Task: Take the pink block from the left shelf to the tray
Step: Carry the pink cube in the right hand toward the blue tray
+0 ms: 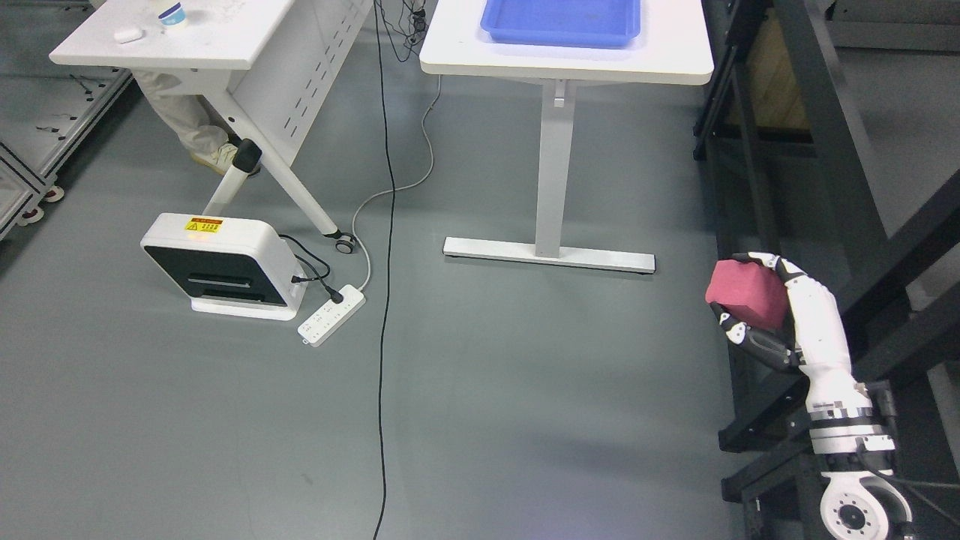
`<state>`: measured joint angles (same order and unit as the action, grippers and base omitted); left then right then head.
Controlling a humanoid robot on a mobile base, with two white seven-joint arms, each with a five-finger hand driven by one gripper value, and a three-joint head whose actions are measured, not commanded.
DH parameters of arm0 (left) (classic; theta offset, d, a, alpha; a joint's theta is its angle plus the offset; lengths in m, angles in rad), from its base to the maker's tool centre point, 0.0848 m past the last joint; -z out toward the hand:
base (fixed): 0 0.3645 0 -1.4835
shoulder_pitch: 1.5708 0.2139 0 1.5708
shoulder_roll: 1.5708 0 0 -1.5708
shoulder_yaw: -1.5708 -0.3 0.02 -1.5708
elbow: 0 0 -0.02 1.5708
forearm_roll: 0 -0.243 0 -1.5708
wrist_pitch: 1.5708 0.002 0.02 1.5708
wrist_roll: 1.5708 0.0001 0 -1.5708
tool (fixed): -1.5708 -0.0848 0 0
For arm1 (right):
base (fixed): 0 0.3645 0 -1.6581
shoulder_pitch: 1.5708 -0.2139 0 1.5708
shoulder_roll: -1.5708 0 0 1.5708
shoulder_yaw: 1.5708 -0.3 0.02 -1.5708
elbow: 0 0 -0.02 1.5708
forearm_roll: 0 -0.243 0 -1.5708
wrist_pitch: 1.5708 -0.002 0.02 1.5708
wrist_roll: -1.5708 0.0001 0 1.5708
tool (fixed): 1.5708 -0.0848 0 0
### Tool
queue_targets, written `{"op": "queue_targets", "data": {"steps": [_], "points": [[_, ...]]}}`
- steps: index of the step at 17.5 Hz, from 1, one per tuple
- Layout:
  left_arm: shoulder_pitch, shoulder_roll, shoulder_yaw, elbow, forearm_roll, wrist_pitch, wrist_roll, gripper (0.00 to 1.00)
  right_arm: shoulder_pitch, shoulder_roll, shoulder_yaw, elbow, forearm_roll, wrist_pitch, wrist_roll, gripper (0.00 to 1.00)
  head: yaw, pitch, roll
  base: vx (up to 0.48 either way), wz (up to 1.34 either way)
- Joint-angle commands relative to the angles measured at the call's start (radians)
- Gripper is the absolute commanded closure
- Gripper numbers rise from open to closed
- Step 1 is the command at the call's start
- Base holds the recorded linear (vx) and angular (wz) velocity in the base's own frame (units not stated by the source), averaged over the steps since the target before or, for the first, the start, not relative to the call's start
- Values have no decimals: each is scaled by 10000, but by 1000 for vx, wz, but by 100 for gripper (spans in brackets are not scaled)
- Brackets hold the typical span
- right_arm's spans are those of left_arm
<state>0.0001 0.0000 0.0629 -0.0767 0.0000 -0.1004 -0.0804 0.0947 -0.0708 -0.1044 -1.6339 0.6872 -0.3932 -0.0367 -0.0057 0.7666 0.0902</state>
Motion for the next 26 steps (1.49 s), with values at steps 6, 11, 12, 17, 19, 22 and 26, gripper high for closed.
{"op": "queue_targets", "data": {"steps": [6,11,12,17,19,22,26], "points": [[91,175,0,0,-15,-8,6,0,50,-89,-14,2,0,-72,14,97,0,0,0,10,40],[91,175,0,0,-15,-8,6,0,50,-120,-14,2,0,-72,14,97,0,0,0,43,101],[91,175,0,0,-15,-8,6,0,50,-181,-14,2,0,-72,14,97,0,0,0,66,304],[91,175,0,0,-15,-8,6,0,280,-212,1,2,0,-118,14,97,0,0,0,114,313],[91,175,0,0,-15,-8,6,0,311,-197,16,2,0,-118,30,97,0,0,0,160,309],[91,175,0,0,-15,-8,6,0,311,-197,32,2,0,-118,60,97,0,0,0,214,204],[91,175,0,0,-15,-8,6,0,357,-151,32,2,0,-72,60,97,0,0,0,256,18]]}}
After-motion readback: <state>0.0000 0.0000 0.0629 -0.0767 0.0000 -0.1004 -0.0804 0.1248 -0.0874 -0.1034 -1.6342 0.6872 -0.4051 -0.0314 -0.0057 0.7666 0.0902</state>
